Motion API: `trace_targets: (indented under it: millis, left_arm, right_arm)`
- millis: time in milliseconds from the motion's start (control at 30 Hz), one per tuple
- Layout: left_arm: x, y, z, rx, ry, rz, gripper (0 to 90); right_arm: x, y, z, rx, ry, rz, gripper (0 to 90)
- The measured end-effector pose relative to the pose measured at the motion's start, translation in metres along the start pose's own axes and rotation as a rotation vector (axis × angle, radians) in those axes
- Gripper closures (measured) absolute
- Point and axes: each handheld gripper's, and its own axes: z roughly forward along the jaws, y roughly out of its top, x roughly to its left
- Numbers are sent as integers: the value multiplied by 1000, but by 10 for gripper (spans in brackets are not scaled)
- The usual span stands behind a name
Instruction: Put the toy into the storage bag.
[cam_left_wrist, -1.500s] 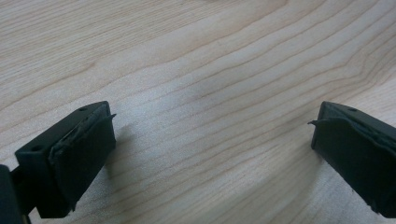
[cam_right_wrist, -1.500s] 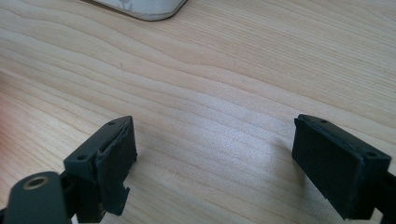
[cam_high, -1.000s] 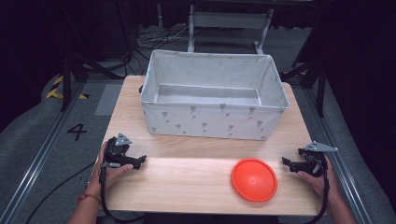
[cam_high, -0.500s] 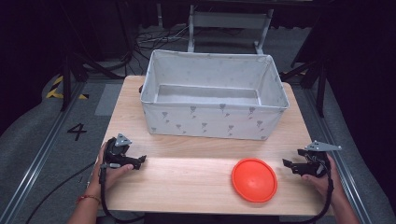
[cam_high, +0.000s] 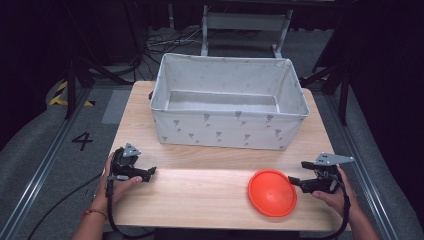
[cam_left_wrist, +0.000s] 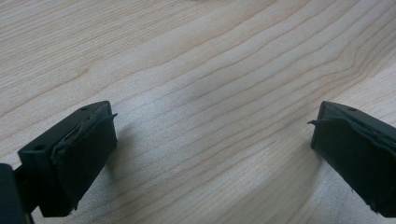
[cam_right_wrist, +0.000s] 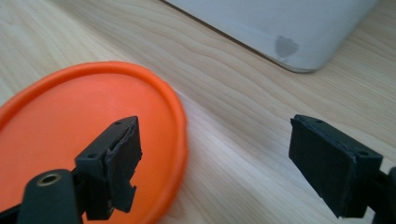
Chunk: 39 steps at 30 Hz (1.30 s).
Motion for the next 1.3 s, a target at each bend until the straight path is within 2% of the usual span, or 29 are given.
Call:
trace_targets:
  millis: [233, 333, 400, 433, 600, 667, 733, 867, 967, 1067, 1133, 1200, 1300]
  left_arm:
    - [0, 0, 0, -1, 1, 1, 5]
    - [0, 0, 0, 1, -2, -2, 5]
    - [0, 0, 0, 1, -2, -2, 5]
    - [0, 0, 0, 0, -2, -2, 5]
    - [0, 0, 0, 0, -2, -3, 5]
    - [0, 0, 0, -1, 0, 0, 5]
    - [0, 0, 0, 0, -1, -3, 5]
    - [0, 0, 0, 1, -1, -2, 5]
    - [0, 0, 0, 1, -1, -2, 5]
    - [0, 0, 0, 1, -1, -2, 5]
    - [0, 0, 0, 1, -1, -3, 5]
    - [0, 0, 0, 1, -1, -2, 5]
    - [0, 0, 0, 1, -1, -2, 5]
  right_arm:
    - [14, 1, 22, 68, 29, -39, 178]
    - [16, -2, 32, 100, 15, -49, 184]
    - [16, -4, 37, 120, -12, -38, 174]
    - [15, -4, 39, 123, -3, -26, 169]
    - [17, -6, 43, 115, -3, -34, 147]
    - [21, -6, 43, 113, 8, -45, 148]
    - [26, -5, 43, 127, 47, -74, 157]
    - [30, -4, 43, 139, 83, -96, 166]
    - [34, -3, 44, 136, 93, -106, 219]
    - [36, -1, 46, 125, 77, -97, 261]
    - [35, 1, 46, 124, 61, -78, 343]
    - [30, 2, 43, 113, 59, -54, 470]
    - [24, 2, 38, 86, 72, -28, 599]
